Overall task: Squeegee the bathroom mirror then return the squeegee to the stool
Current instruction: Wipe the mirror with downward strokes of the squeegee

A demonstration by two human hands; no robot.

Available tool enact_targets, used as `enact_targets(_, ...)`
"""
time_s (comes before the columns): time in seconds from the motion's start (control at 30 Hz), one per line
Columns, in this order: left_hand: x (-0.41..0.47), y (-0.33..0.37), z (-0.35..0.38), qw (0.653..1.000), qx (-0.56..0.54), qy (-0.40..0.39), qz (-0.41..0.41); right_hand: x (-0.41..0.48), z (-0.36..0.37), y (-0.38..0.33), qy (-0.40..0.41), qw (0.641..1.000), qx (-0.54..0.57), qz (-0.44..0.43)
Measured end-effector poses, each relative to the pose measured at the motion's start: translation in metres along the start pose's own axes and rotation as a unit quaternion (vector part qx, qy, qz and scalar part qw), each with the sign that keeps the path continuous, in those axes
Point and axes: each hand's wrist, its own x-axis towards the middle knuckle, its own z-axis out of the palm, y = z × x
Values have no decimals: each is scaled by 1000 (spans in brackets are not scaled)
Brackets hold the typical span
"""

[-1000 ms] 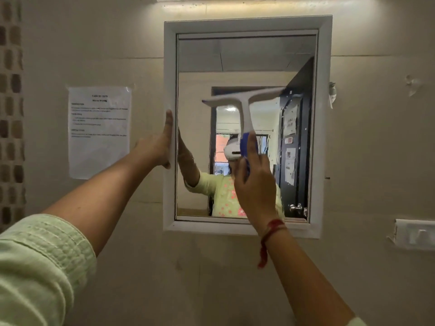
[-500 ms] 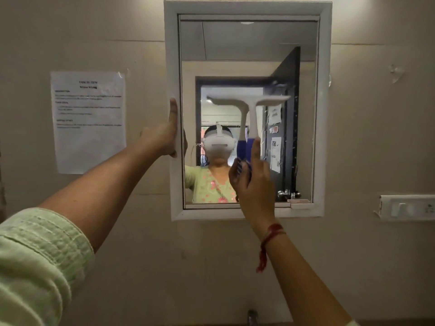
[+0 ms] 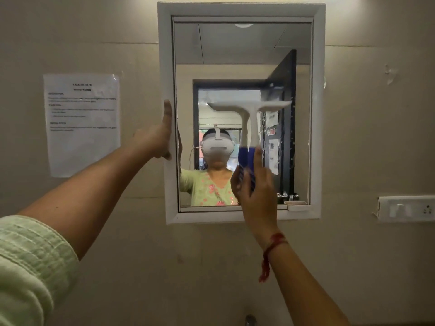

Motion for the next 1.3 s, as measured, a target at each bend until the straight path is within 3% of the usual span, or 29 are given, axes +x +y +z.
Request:
enact_targets(0.17, -1, -1, 2, 1000, 26, 8, 2, -77, 0, 15, -62, 997, 40, 16)
enact_targets(0.4, -7, 2, -2, 1000, 24, 2, -10, -12, 1, 7, 11, 999, 37, 16)
enact_targets(0.67, -6, 4, 0, 999, 31, -12, -1, -107, -10, 38, -91, 996, 10, 19)
enact_targets(0.93, 4, -5, 0, 1000, -26, -7, -9, -47, -12, 25, -26, 998, 56, 33)
enact_targets(1.17, 1, -6, 0, 1000, -2, -7, 12, -136, -13, 47, -102, 992, 16, 69)
enact_targets(1.3, -3, -6, -3, 999, 42, 0, 13, -117, -11, 41, -82, 994, 24, 62)
